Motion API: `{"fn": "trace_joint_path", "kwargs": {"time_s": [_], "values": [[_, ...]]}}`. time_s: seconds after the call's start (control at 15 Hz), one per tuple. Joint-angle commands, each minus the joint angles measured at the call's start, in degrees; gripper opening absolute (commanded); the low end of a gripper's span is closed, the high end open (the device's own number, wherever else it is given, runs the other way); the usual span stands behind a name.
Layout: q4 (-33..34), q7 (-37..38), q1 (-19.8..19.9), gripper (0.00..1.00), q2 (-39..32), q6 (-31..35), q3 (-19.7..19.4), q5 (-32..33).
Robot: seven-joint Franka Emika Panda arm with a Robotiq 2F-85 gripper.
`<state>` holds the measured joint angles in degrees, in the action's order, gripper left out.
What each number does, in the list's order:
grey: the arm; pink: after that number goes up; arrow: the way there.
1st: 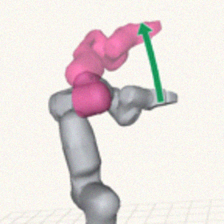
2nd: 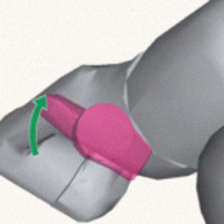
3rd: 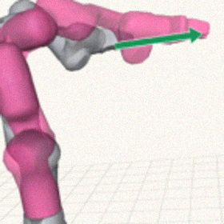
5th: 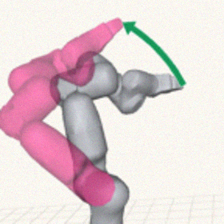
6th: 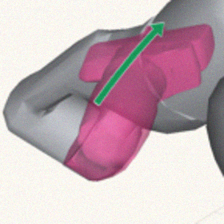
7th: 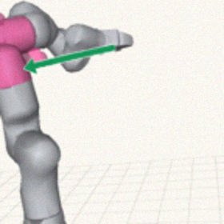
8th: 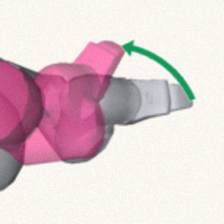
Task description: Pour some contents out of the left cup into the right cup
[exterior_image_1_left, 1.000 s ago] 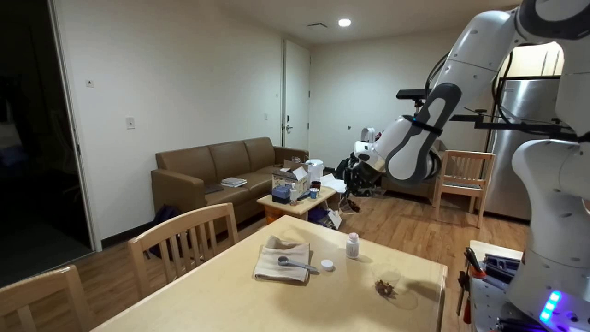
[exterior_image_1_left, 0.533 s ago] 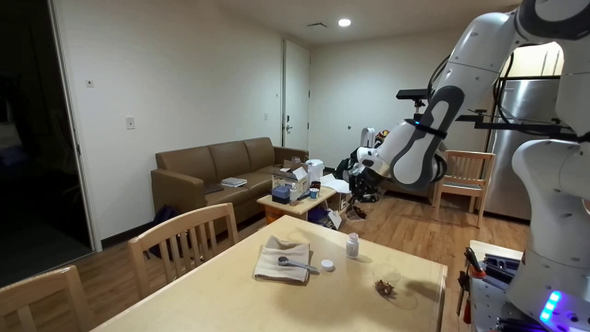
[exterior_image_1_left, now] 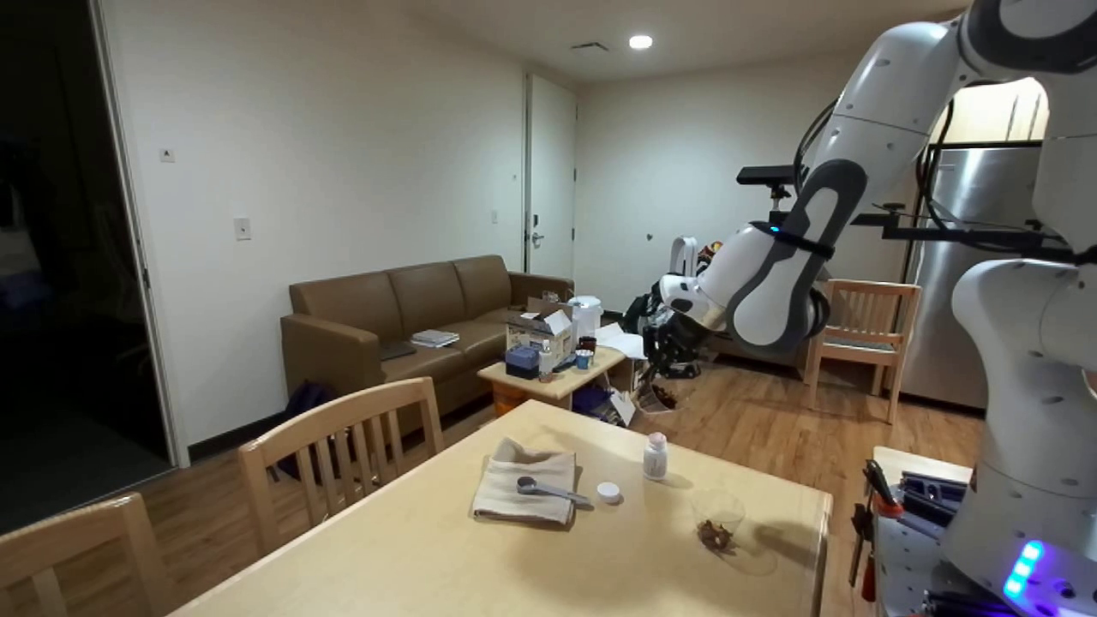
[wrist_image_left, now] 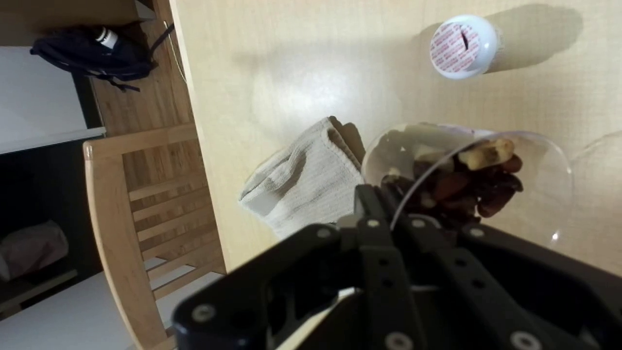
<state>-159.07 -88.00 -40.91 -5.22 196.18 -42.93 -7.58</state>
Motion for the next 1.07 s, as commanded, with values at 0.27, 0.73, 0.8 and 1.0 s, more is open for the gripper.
{"fn": "trace_joint_path", "kwargs": {"time_s": [0.27, 0.73, 0.8, 1.0], "values": [[0.00, -1.71, -1.05, 0.04, -2.33, 3.64, -0.23, -0.57], [-0.04, 0.03, 1.90, 0.04, -3.83, 1.60, 2.56, 2.98], [-0.05, -0.22, 2.42, 0.04, -4.71, 2.75, 2.84, 3.60], [-0.04, -3.38, 2.05, 0.04, -1.52, 1.77, 0.66, 4.54]]}}
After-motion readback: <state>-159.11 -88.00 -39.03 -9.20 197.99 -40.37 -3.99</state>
